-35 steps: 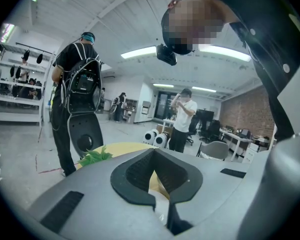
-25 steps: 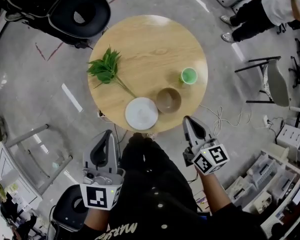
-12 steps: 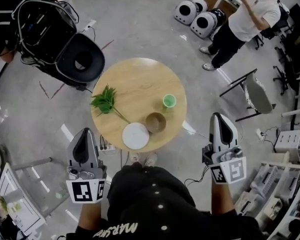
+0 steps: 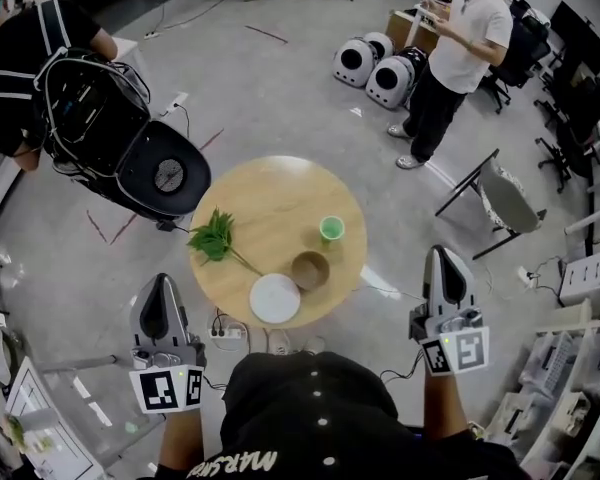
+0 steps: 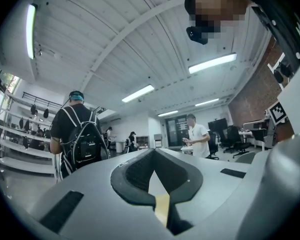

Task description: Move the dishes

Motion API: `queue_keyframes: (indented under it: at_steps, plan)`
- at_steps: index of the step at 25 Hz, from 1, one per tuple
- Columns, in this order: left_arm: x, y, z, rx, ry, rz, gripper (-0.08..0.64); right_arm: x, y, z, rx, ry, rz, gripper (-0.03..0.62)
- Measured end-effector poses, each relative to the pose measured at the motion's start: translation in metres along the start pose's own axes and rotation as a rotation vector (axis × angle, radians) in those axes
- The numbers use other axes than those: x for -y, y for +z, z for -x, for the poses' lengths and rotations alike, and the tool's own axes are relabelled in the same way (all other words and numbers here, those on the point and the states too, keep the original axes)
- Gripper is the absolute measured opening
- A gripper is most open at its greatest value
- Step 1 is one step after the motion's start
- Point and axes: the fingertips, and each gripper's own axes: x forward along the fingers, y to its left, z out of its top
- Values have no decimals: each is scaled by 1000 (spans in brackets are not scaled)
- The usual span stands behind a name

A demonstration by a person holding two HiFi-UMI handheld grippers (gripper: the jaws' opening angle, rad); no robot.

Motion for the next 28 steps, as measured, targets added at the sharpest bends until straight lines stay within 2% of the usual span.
queue_keyframes:
  at_steps: [4,8,28]
  plan:
    - [8,-7,-4,-7,15,3,17,14,-10,7,-5,-23,-13,-8]
    - [1,-16,5,-14,12,13,17,1,-15,14,-14,-37,-23,-8]
    - [3,-7,14,-6,0,0,17,-23,-5,-4,-7,23,-4,-6]
